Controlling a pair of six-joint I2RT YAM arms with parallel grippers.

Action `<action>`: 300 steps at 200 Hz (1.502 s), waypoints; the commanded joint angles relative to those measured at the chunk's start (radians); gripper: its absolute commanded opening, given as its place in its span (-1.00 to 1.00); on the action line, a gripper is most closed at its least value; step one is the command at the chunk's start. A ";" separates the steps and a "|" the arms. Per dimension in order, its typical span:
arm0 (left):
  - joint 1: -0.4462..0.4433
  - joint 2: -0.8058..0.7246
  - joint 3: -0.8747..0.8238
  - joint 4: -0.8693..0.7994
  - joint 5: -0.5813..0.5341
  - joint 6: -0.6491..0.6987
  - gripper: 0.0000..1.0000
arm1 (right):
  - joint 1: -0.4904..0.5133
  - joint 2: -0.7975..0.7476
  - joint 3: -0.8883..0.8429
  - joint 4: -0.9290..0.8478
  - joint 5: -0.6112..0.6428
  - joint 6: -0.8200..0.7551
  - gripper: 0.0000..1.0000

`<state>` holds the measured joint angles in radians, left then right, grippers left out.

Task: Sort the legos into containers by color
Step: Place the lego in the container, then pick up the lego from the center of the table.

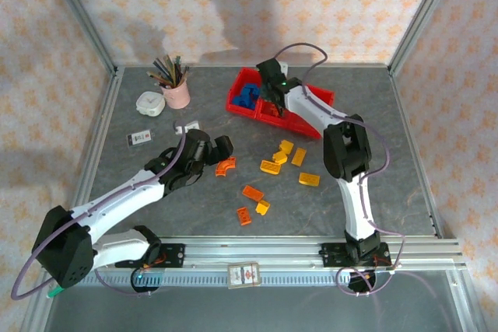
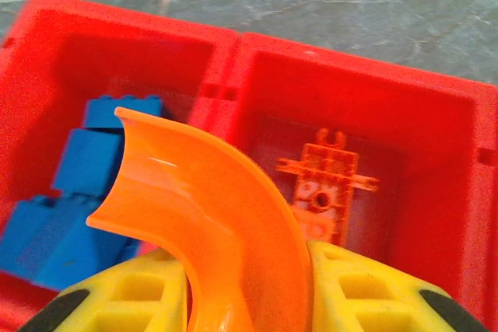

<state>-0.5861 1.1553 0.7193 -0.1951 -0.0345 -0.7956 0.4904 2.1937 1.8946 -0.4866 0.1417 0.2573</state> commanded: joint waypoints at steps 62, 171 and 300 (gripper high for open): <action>0.017 0.007 0.038 0.025 0.018 0.019 0.98 | -0.046 0.011 0.067 -0.042 -0.018 -0.020 0.19; 0.020 -0.273 -0.105 -0.108 -0.013 -0.046 0.98 | 0.208 -0.385 -0.456 0.046 -0.118 -0.035 0.45; 0.022 -0.565 -0.195 -0.299 -0.096 -0.119 0.98 | 0.498 -0.318 -0.588 0.094 -0.184 0.111 0.57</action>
<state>-0.5732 0.6014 0.5411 -0.4557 -0.0963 -0.8940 0.9749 1.8431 1.2934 -0.4240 -0.0288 0.1970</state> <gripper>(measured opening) 0.992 0.778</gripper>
